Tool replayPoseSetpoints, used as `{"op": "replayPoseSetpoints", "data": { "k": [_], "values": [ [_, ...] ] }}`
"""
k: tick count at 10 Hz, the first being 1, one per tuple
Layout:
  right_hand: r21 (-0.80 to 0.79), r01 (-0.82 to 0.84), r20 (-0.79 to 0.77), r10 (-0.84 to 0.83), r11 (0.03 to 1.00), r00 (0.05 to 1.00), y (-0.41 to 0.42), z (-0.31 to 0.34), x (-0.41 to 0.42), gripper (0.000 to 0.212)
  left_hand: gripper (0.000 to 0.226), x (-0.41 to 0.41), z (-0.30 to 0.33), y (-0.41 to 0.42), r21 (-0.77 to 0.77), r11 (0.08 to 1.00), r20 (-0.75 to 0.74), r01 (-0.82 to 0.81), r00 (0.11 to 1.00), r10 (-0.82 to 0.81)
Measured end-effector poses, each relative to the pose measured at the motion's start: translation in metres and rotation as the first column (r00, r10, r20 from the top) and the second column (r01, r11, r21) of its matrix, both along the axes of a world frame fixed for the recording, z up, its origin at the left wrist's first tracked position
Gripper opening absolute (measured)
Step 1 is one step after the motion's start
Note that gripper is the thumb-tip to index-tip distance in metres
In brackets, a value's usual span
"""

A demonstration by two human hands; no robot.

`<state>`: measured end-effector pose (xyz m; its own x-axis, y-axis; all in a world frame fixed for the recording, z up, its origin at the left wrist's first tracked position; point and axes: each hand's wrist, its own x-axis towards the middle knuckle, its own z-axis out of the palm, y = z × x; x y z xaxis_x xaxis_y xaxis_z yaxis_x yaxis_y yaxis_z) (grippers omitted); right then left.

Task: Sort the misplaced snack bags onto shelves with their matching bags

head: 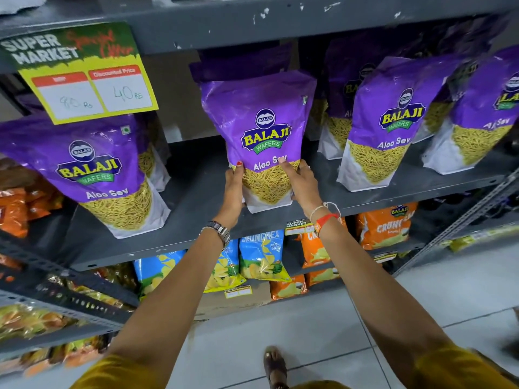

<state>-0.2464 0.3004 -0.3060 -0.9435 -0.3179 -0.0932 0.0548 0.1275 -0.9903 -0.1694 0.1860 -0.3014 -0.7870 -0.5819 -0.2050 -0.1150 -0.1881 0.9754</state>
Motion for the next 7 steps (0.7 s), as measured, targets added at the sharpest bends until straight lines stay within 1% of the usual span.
{"op": "replayPoseSetpoints", "data": {
  "k": [1, 2, 3, 5, 7],
  "values": [
    [-0.003, 0.01, -0.004, -0.01, 1.0, 1.0, -0.001, 0.0003, 0.0014, 0.037, 0.043, -0.0005, 0.0009, 0.0007, 0.002, 1.0, 0.0, -0.024, 1.0, 0.024],
    [-0.015, -0.001, -0.016, 0.0, 1.0, 1.0, -0.0009, -0.0017, 0.0031, 0.03, 0.044, -0.0001, -0.0025, -0.0022, -0.019, 1.0, 0.012, -0.017, 1.0, 0.018],
    [-0.021, -0.01, -0.024, 0.009, 1.0, 1.0, 0.0001, -0.0028, 0.0035, 0.037, 0.049, -0.0006, -0.0037, -0.003, -0.023, 1.0, 0.022, -0.021, 1.0, 0.022],
    [-0.045, -0.033, 0.012, 0.034, 0.998, 0.999, -0.0003, 0.0006, 0.0004, 0.042, 0.049, -0.0028, 0.0008, -0.0015, 0.005, 1.0, 0.028, -0.017, 0.999, 0.017],
    [-0.029, -0.042, 0.028, 0.043, 0.999, 0.999, -0.0025, 0.0032, 0.0003, 0.049, 0.045, -0.0032, 0.0041, -0.0027, 0.018, 0.998, 0.039, -0.052, 0.998, 0.051]
  ]
}}
